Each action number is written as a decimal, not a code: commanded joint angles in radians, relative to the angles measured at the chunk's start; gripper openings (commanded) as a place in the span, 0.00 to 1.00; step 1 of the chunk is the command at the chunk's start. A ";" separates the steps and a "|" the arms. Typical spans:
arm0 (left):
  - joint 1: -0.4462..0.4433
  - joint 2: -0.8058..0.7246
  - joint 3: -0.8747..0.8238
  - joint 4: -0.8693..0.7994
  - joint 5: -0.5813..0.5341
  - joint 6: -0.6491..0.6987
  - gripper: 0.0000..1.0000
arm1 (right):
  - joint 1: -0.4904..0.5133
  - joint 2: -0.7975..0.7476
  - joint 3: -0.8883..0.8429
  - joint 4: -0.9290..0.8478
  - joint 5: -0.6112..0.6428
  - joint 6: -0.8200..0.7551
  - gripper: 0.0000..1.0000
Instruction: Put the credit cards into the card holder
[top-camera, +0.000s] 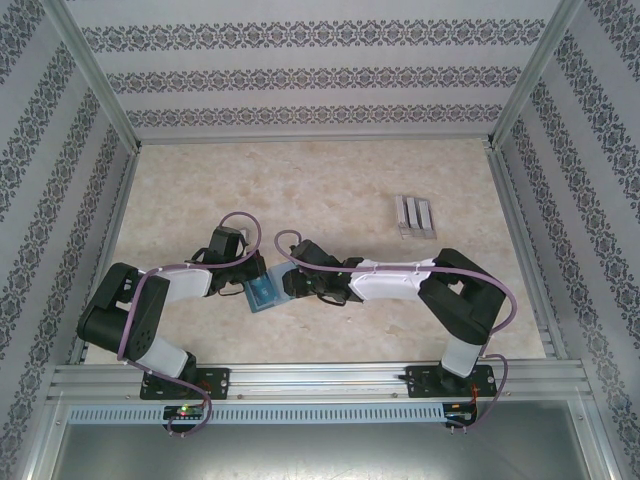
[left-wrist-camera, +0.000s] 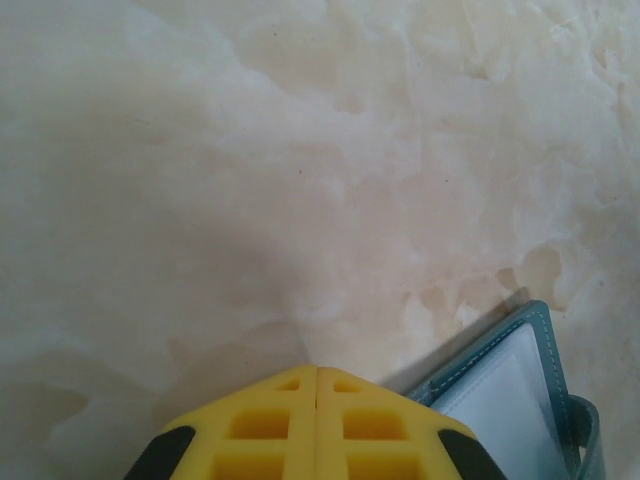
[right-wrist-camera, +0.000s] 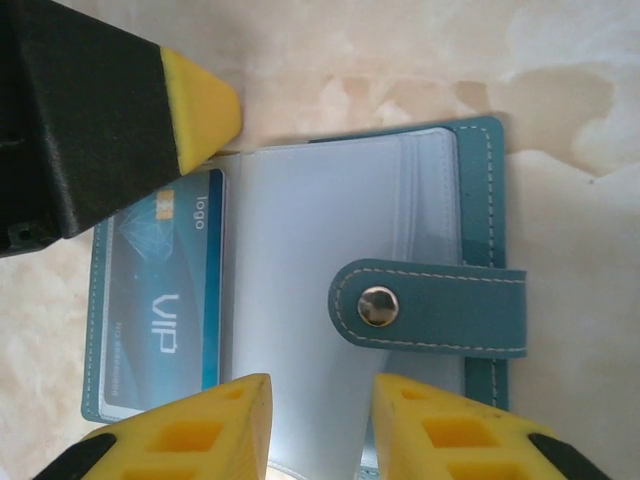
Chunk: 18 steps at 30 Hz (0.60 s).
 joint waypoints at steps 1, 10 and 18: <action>-0.021 0.004 -0.018 -0.058 0.025 -0.005 0.00 | 0.020 0.030 0.031 0.051 -0.038 0.004 0.33; -0.020 -0.026 -0.013 -0.091 0.019 0.007 0.00 | 0.027 0.072 0.063 0.067 -0.067 -0.014 0.34; -0.019 -0.070 -0.017 -0.120 -0.016 0.016 0.00 | 0.030 0.079 0.076 0.100 -0.103 -0.037 0.36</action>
